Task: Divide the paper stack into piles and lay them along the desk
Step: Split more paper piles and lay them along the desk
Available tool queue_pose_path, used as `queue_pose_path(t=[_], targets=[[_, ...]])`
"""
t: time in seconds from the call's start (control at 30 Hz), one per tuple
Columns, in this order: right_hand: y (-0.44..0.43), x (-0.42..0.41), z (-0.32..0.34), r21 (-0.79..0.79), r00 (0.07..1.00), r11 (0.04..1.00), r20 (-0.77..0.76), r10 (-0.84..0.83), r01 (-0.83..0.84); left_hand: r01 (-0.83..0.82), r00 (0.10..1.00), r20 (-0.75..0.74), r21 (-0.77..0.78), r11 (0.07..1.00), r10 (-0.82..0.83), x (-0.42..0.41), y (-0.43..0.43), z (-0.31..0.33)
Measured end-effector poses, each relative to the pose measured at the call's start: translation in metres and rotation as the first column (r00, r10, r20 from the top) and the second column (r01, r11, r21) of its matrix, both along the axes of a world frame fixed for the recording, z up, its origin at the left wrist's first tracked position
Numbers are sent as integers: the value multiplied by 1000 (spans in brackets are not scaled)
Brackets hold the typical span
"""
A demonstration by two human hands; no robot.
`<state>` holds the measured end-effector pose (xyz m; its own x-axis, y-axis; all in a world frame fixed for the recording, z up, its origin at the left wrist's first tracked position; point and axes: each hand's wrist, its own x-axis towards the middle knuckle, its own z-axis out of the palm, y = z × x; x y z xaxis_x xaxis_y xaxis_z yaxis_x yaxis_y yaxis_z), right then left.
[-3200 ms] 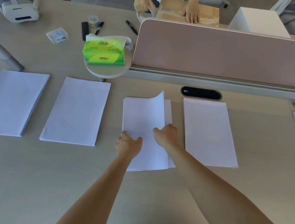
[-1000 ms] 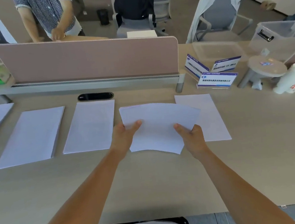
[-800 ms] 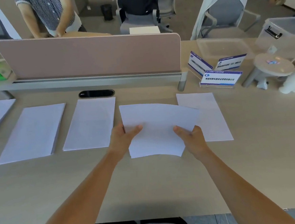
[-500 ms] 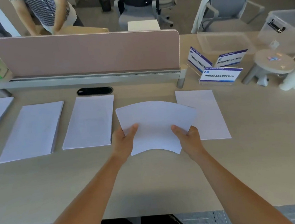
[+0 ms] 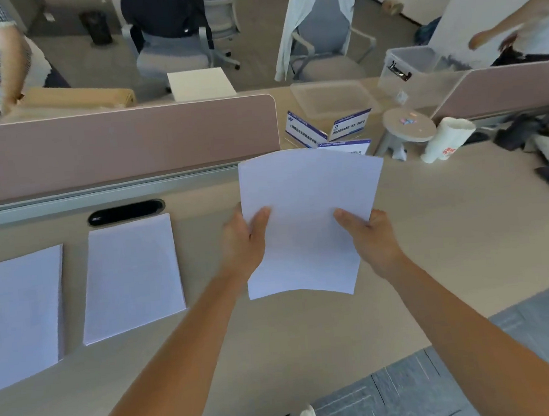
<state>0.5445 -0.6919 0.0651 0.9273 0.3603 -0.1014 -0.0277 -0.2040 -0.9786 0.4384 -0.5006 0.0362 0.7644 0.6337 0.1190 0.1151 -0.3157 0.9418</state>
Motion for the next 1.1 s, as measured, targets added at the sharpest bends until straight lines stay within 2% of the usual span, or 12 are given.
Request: queue_pose_path(t=[0.1,0.23,0.43,0.63,0.87,1.1], targets=[[-23,14,16,-20,999,999,40,-34,35,59,997,61,-84,995,-54,28,-15,2],[-64,46,21,-75,996,996,84,-34,41,96,995,26,-167,981,-93,69,-48,6],[-134,122,-34,-164,991,977,48,-126,133,11,984,-161,-356,934,-73,145,-123,-24],[-197,233,-82,-298,998,953,-8,-58,53,-145,930,-366,-477,867,-46,241,-191,-57],[-231,353,-119,-397,995,917,-102,-12,-30,-277,882,-468,-615,739,-59,335,-233,-95],[-210,437,-169,-406,981,909,-193,19,-97,-367,784,-620,-492,790,-22,401,-249,-139]])
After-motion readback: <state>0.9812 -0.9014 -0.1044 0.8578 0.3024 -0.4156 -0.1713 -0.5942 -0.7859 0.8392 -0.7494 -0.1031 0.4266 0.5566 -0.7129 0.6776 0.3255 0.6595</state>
